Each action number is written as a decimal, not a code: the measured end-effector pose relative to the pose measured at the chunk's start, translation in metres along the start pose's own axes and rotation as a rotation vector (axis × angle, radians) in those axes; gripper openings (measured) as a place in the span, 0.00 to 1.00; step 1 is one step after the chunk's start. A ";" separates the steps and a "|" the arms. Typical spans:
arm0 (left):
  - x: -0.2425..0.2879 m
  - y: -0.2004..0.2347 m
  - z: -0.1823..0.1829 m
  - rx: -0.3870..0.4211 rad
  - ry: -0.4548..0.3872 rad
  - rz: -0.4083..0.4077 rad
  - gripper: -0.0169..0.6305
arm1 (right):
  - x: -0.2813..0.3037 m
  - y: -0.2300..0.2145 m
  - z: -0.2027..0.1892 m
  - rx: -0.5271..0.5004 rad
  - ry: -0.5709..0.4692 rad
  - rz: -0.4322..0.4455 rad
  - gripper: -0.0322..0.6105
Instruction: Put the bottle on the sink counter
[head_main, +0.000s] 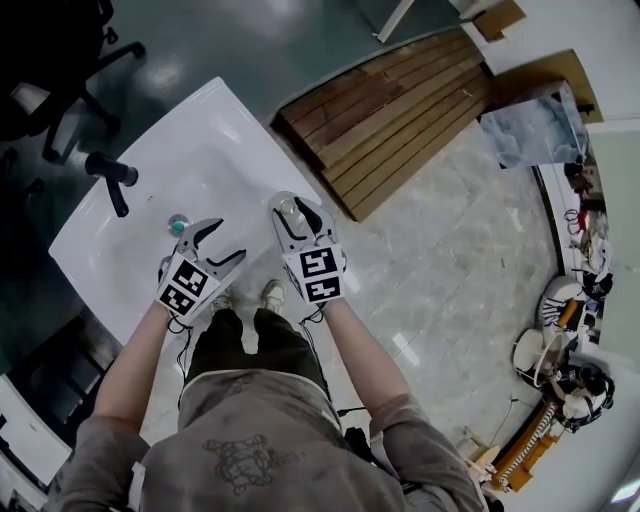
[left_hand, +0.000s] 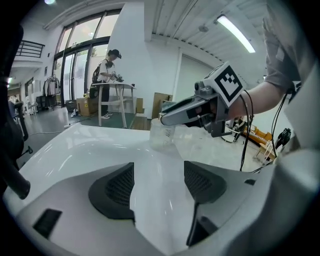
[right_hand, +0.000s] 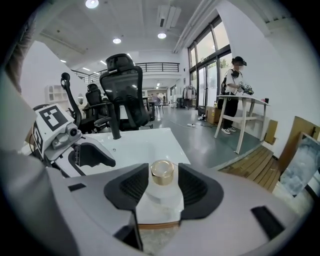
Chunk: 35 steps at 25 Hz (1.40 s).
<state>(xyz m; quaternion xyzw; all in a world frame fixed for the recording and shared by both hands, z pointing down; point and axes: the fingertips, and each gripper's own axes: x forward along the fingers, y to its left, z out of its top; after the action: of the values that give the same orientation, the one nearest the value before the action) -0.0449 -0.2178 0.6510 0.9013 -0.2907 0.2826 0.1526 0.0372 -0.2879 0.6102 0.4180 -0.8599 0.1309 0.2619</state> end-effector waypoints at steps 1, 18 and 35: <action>-0.003 0.000 -0.001 -0.004 0.003 0.008 0.52 | 0.000 0.001 0.000 0.001 0.005 -0.001 0.33; -0.028 0.022 0.032 -0.049 -0.056 0.117 0.06 | -0.025 -0.001 0.037 0.091 -0.085 0.007 0.39; -0.110 0.017 0.147 0.091 -0.207 0.244 0.06 | -0.132 -0.013 0.146 0.065 -0.308 -0.046 0.20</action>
<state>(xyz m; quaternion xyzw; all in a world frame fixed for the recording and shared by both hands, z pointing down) -0.0666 -0.2476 0.4701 0.8897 -0.3988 0.2175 0.0452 0.0658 -0.2748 0.4154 0.4611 -0.8754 0.0868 0.1161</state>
